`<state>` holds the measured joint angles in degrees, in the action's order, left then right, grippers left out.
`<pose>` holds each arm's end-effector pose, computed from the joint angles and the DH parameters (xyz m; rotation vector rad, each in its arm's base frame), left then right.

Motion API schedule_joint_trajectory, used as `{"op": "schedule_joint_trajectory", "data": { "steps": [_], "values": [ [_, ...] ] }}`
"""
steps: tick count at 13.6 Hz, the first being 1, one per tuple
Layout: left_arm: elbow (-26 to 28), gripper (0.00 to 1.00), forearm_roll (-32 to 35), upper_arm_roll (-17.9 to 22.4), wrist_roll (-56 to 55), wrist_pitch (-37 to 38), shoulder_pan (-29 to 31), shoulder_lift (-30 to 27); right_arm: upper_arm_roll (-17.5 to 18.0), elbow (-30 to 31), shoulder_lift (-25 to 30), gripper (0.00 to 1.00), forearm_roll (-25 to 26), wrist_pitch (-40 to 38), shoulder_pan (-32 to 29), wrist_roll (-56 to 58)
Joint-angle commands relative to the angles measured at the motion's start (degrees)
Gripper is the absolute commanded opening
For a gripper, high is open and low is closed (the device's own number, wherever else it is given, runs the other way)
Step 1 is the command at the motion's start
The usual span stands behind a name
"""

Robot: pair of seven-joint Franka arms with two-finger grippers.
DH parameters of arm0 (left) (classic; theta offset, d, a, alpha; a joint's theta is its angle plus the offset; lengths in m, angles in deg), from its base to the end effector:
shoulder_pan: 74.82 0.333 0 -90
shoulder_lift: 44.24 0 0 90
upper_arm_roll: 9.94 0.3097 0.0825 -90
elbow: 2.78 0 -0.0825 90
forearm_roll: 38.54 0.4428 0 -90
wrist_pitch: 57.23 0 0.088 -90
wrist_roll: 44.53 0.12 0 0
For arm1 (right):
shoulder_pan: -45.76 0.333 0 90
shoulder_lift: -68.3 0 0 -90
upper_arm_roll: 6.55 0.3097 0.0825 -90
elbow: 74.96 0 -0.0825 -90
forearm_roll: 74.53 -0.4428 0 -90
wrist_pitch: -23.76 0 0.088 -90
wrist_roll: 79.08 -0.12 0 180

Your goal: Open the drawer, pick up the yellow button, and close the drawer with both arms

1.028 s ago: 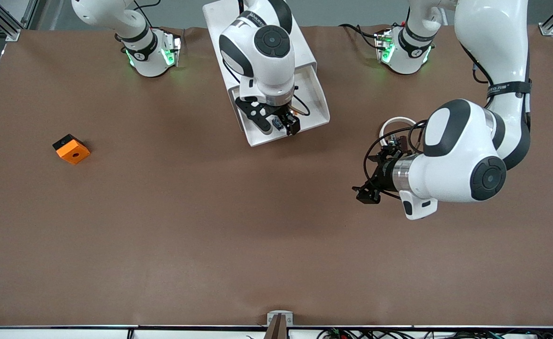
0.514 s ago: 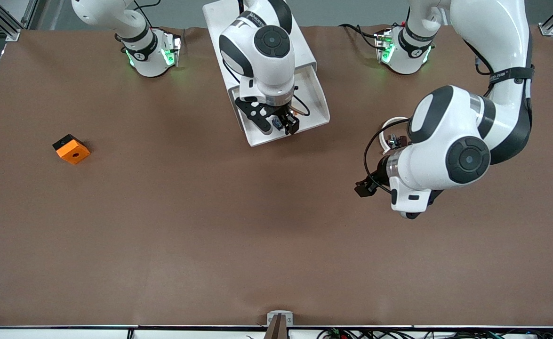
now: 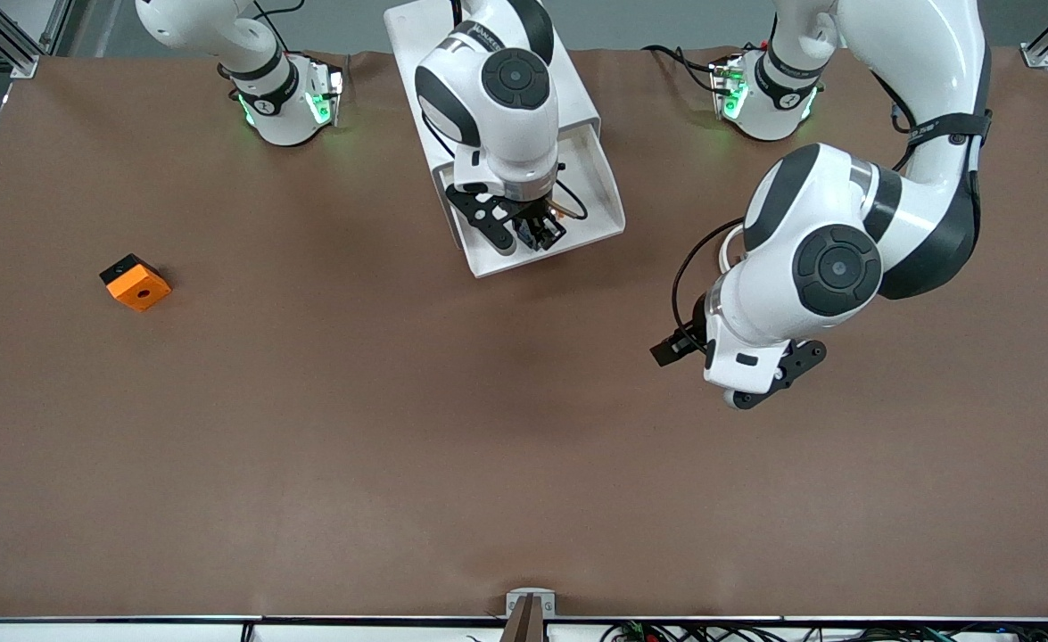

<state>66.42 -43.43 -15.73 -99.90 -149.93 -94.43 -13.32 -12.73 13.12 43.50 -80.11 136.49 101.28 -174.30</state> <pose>0.6818 -0.3171 0.4318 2.9914 0.8336 -0.2888 0.4650 0.5662 0.3647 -2.8626 1.2587 0.0664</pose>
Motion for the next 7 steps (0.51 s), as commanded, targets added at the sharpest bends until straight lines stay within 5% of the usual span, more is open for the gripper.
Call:
{"op": "schedule_joint_trajectory", "data": {
  "steps": [1, 2, 7],
  "values": [
    [2.35, 1.00, 1.20, -0.27, 0.97, -1.08, 0.01, -1.65, -0.67, -1.52, -0.95, 0.21, -0.05, -0.22, 0.64, 0.03],
    [2.44, 1.00, 1.20, -0.27, 0.97, -1.08, -0.07, -1.56, -0.67, -1.52, -0.95, 0.01, -0.05, -0.22, 0.64, 0.03],
    [4.53, 1.00, 1.20, -0.35, 0.62, -3.09, -2.45, -1.47, -0.58, -5.90, -0.86, 0.00, -2.67, -1.62, -3.39, 0.82]
  ]
}}
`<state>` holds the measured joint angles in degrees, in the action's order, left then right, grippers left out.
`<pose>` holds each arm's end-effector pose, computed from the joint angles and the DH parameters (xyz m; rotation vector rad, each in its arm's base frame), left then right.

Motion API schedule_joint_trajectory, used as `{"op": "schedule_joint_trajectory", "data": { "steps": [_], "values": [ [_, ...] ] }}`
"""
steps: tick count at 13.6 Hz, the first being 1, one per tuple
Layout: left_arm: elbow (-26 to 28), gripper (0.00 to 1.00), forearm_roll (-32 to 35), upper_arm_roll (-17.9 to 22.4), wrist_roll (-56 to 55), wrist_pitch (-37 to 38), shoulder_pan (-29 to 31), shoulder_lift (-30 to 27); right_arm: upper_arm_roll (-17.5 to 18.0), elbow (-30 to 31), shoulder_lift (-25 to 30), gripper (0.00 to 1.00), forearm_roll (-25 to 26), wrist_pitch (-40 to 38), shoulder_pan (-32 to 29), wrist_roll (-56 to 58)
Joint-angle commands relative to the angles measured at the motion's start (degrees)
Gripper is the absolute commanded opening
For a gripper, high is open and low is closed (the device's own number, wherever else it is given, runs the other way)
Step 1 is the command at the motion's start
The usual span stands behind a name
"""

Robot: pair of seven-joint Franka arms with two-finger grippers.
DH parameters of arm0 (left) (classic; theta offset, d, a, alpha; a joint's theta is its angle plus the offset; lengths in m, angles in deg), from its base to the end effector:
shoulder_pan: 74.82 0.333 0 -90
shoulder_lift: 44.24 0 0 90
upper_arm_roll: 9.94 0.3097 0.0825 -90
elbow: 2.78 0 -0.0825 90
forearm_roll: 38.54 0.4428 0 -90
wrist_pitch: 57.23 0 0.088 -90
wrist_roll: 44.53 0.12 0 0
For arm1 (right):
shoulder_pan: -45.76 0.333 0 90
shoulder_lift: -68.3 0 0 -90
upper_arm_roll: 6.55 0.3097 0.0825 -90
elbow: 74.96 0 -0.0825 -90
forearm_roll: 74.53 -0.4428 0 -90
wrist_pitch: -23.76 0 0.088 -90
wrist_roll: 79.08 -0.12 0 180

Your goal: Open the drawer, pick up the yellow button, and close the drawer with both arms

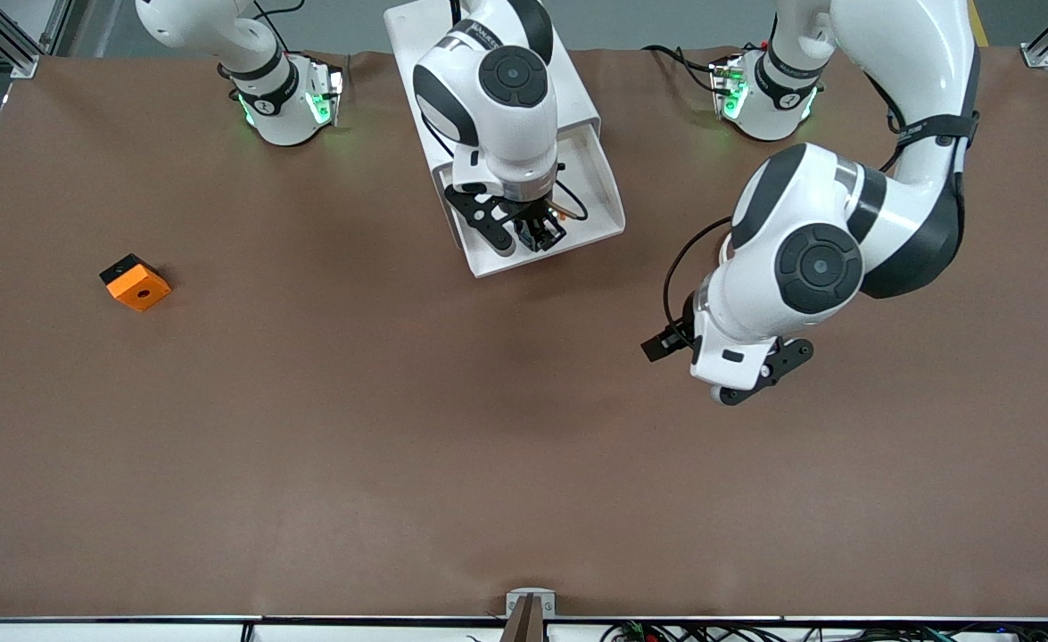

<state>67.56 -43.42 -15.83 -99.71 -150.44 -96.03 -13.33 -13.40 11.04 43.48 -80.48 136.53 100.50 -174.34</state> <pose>0.6707 -0.3367 0.4223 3.0117 0.7877 -0.3034 0.4824 0.5614 0.3842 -2.8139 1.2791 0.0501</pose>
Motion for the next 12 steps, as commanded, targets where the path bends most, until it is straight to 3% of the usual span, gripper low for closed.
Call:
{"op": "schedule_joint_trajectory", "data": {
  "steps": [1, 7, 12],
  "values": [
    [5.66, 1.00, 1.19, -0.25, 0.69, -4.51, -0.77, -2.25, 0.08, -5.31, -0.84, 0.00, -4.32, -3.07, -3.57, 2.95],
    [23.86, 1.00, 2.77, -5.95, 0.86, -24.71, -0.77, -8.23, -0.36, -11.03, -0.05, 0.00, -5.31, -14.58, -12.26, 23.32],
    [25.64, 1.00, 2.77, -10.44, 0.86, -25.54, -1.12, -6.57, -0.53, -8.41, 1.09, 0.00, -1.63, -14.60, -22.72, 41.70]
  ]
}}
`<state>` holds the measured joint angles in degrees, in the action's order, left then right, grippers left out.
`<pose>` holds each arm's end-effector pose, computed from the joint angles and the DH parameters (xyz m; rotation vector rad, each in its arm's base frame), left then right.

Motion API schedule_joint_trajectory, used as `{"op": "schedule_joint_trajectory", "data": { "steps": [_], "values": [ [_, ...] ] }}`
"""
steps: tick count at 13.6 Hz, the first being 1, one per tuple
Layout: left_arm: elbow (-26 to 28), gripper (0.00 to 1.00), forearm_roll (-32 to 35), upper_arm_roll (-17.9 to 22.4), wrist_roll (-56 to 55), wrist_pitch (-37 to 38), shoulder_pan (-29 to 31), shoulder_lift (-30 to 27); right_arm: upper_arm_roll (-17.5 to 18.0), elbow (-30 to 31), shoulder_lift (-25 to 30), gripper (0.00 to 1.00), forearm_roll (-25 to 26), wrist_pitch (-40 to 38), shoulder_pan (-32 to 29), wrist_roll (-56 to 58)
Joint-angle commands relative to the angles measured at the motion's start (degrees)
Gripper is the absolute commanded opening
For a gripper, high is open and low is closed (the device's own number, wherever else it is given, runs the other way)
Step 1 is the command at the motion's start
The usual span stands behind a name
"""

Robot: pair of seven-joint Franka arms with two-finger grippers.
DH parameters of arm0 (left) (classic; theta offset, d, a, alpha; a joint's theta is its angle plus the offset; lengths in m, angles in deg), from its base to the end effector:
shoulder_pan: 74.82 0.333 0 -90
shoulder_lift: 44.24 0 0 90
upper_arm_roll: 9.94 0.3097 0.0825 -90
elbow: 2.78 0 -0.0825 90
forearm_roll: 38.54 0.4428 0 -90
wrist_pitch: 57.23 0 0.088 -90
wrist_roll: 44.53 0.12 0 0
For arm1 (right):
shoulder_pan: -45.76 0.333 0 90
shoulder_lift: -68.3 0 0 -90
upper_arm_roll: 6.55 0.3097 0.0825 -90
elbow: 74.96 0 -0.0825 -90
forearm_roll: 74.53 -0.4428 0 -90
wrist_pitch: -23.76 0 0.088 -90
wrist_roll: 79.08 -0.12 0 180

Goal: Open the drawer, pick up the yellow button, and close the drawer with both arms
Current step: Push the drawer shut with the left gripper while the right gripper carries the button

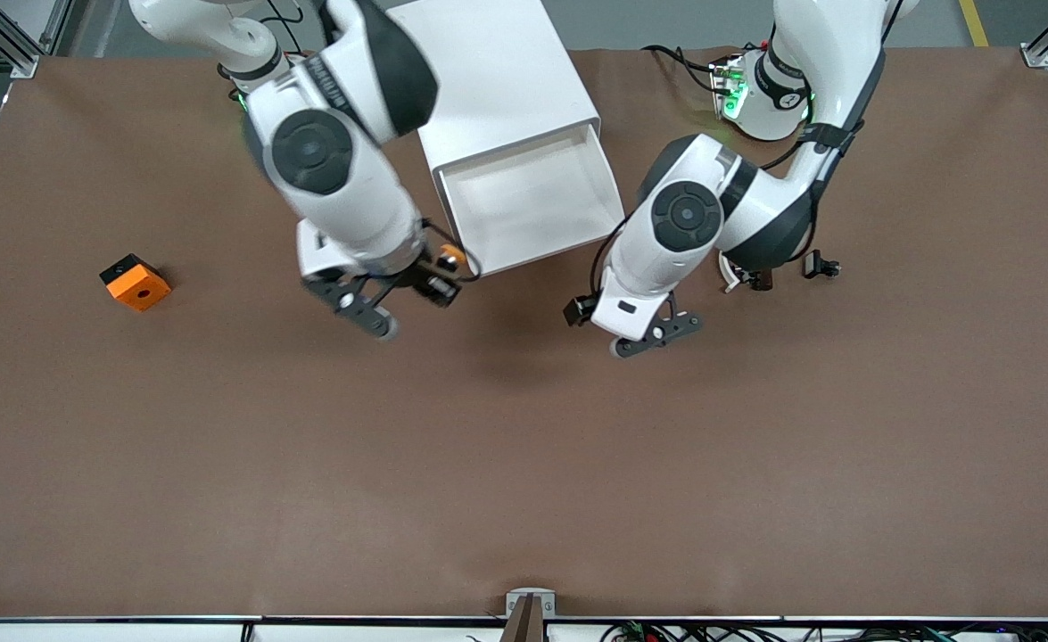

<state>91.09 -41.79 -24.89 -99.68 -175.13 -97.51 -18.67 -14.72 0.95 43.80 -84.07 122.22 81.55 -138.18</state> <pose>0.5771 -0.4294 0.3188 2.9856 0.5376 -0.1917 0.6372 0.3723 0.4618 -2.9603 0.8586 0.1450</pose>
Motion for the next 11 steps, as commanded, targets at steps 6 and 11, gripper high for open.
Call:
{"op": "schedule_joint_trajectory", "data": {
  "steps": [6, 11],
  "values": [
    [2.46, 1.00, 1.15, -4.03, 0.58, 4.95, -2.88, -0.26, 0.79, 9.58, 0.33, 0.00, 6.98, 8.83, -16.16, 30.93],
    [2.46, 1.00, 0.44, -6.84, 0.05, 9.53, -4.12, 0.09, 0.88, 21.72, 0.25, 0.00, 7.78, 24.48, -27.94, 51.60]
  ]
}}
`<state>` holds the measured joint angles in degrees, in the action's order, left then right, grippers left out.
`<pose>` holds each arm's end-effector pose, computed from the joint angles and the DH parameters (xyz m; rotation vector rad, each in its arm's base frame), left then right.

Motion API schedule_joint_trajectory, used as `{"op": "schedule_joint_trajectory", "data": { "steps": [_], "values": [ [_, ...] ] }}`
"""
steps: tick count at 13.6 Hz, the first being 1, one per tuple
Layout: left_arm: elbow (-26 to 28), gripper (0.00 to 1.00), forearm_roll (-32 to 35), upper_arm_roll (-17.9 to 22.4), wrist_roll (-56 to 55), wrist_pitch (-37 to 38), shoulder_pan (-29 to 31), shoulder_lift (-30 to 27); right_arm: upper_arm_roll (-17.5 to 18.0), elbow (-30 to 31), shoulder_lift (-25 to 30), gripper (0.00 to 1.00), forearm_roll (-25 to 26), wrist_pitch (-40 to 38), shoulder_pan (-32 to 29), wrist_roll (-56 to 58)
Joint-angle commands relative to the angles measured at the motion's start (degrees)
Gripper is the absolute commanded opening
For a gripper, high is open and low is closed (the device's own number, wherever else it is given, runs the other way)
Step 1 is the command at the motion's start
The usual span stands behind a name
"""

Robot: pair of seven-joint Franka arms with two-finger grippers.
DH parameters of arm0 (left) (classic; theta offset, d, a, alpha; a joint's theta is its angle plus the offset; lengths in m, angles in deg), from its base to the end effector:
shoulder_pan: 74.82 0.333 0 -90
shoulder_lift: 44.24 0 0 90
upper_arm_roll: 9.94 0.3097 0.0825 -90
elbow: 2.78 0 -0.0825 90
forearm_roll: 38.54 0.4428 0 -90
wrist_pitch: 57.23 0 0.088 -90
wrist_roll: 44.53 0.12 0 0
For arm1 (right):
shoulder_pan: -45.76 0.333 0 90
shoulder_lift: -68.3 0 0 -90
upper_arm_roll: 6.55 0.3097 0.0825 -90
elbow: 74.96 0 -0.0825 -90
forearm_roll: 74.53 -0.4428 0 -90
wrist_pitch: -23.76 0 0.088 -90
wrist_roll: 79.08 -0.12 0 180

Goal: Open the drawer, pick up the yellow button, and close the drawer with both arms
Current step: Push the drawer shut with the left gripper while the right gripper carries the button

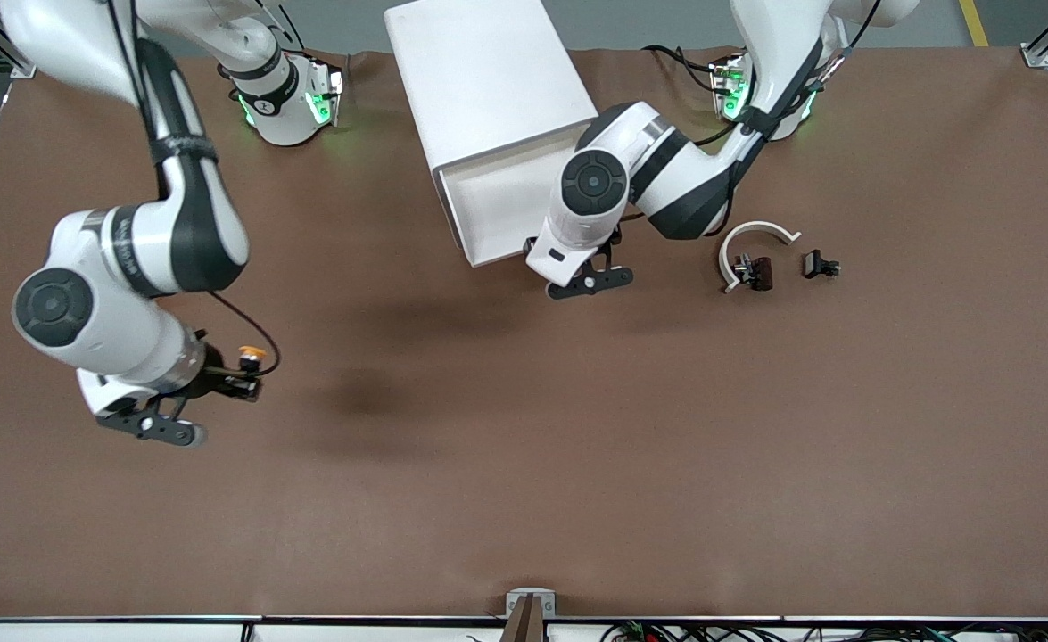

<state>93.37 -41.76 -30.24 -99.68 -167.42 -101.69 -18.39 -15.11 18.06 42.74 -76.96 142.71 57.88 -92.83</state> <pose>0.4789 -0.4988 0.2939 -3.0885 -0.2828 0.4253 0.7229 0.0574 0.3210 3.1035 -0.2854 0.0243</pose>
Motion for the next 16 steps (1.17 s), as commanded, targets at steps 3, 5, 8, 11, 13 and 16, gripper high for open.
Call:
{"op": "schedule_joint_trajectory", "data": {
  "steps": [3, 5, 8, 11, 13, 16],
  "values": [
    [0.27, 1.00, 0.23, -4.99, -0.22, 2.17, -0.03, 1.48, 1.44, 7.17, -0.44, 0.00, 0.40, 7.53, -9.91, 10.57],
    [0.36, 1.00, 0.23, -6.75, -0.48, 2.17, -0.03, 1.93, 1.53, 7.17, -1.76, 0.00, -0.39, 7.79, -13.16, 15.93],
    [0.45, 1.00, 0.14, -9.92, -2.93, 2.17, -0.03, 2.72, 1.62, 7.17, -3.69, 0.00, -0.74, 10.60, -16.07, 20.86],
    [1.23, 1.00, 0.14, -12.64, -6.01, 2.26, -0.03, 2.98, 1.80, 7.52, -5.89, 0.00, -1.35, 13.24, -18.71, 24.73],
    [1.76, 1.00, 0.06, -13.70, -6.72, 2.34, -0.03, 2.98, 1.80, 7.61, -7.12, 0.00, -5.73, 15.00, -19.15, 28.76],
    [1.85, 1.00, -1.96, -13.88, -7.42, 3.22, -0.03, 2.81, 1.80, 7.61, -9.14, 0.00, -8.03, 17.72, -20.56, 32.20]
  ]
}}
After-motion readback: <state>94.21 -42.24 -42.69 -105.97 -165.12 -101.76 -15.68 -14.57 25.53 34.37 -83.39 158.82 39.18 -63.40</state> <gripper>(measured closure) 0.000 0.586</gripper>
